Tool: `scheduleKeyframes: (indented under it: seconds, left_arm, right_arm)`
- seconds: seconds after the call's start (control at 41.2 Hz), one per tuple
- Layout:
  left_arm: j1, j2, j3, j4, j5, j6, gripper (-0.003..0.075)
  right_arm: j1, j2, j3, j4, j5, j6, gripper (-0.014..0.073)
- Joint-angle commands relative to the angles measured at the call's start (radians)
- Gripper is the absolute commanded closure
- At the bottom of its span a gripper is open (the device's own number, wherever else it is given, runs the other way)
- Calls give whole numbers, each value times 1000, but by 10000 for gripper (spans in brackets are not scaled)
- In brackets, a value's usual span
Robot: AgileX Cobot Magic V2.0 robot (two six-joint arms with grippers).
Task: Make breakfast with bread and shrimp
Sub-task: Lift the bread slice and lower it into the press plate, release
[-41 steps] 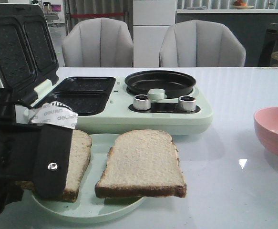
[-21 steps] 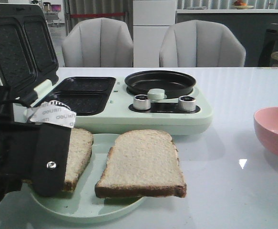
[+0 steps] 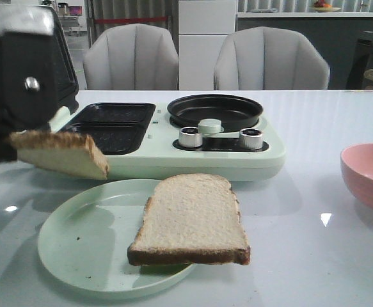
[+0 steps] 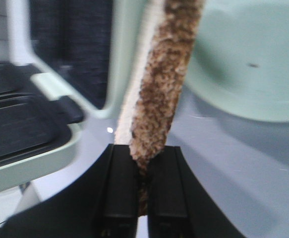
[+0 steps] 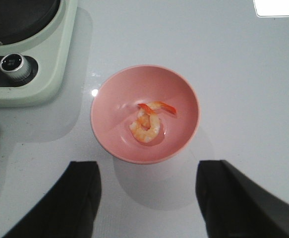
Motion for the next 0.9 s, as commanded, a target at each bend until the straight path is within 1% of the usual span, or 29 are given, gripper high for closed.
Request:
scheduleKeyframes:
  seconds: [0.0,0.121,0.243,0.316,0.486,0.68,0.777,0.874]
  left_arm:
    - [-7,-96,-50,105,74,-11,620]
    - [-7,-134,-70,234,74,-11,620]
    - [16,-106,-112,282,50,-9,620]
    - [64,-70,-147,306,13,-9,621]
    - [200,43,-256,343,-123,-9,621]
    - [344,222,-429,346,-258,-9,620]
    - [404,321,-527,346,-302,-9,621]
    - [443,405,-610,346,-313,-9,620]
  right_arm:
    - [-4,1,-33,-6,-74,-2,66]
    - [-4,1,-33,-6,-74,-2,66]
    - [-4,1,-33,-6,-75,-2,66]
    - [-4,1,-33,-6,-75,-2,66]
    - [-4,1,-33,-6,-75,-2,66]
    - [-4,1,-33,-6,-75,-2,66]
    - [-4,1,-33,-6,-75,-2,66]
    - [-4,1,-33,-6,-75,-2,66]
